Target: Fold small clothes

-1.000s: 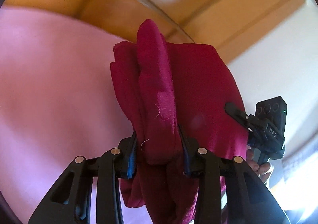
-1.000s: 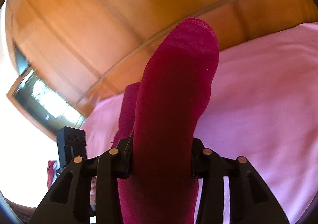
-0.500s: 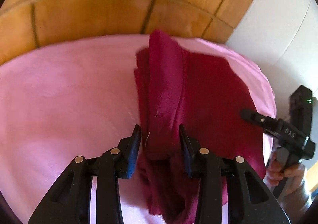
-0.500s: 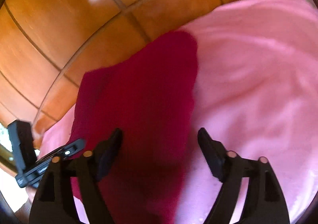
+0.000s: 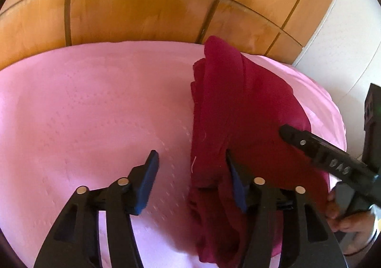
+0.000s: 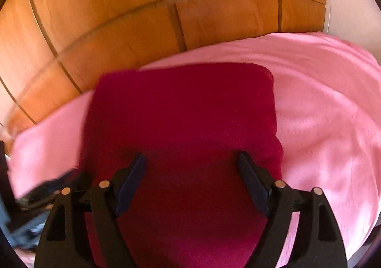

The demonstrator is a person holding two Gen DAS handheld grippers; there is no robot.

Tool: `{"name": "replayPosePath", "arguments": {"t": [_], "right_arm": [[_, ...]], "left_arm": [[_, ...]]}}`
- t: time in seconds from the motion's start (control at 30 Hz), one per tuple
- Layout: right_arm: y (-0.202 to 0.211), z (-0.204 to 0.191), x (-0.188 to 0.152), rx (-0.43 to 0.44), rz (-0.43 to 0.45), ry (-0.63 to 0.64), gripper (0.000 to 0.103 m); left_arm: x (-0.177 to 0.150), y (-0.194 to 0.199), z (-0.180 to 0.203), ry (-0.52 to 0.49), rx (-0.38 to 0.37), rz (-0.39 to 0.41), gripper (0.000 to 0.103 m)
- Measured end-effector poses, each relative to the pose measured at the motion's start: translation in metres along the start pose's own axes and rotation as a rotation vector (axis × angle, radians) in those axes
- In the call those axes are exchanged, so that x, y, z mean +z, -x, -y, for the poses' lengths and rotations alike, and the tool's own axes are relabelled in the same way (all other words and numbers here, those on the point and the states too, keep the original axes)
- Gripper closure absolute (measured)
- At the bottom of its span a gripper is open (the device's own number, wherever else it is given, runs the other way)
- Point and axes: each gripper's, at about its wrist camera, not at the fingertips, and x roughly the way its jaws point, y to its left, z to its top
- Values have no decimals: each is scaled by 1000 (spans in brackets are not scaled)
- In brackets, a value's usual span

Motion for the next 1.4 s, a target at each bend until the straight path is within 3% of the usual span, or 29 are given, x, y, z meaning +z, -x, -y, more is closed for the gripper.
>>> {"name": "replayPosePath", "arguments": {"t": [0.13,0.23,0.37,0.5,0.8,1.13,1.4], "right_arm": [[2,2,-2,-10,11,15,20],[15,1,-10,-8,35,27,19],[41,-9,-30,10,74,55,15],[61,-20,-59,-40,102,121,15],[69,-29,-98,-63,63,99,13],[76,-43,-110,-132,59,92,8],[98,-55,-119,-171,122,45,3]], "left_arm": [[-4,9,0,29,-4,3,46],[-13,28,4,30,50,36,34],[-24,49,9,4,81,84,34],[-36,64,8,3,126,111,34],[-60,84,-4,31,180,125,34],[-69,117,1,18,224,216,34],[-74,135,8,-5,258,266,29]]}}
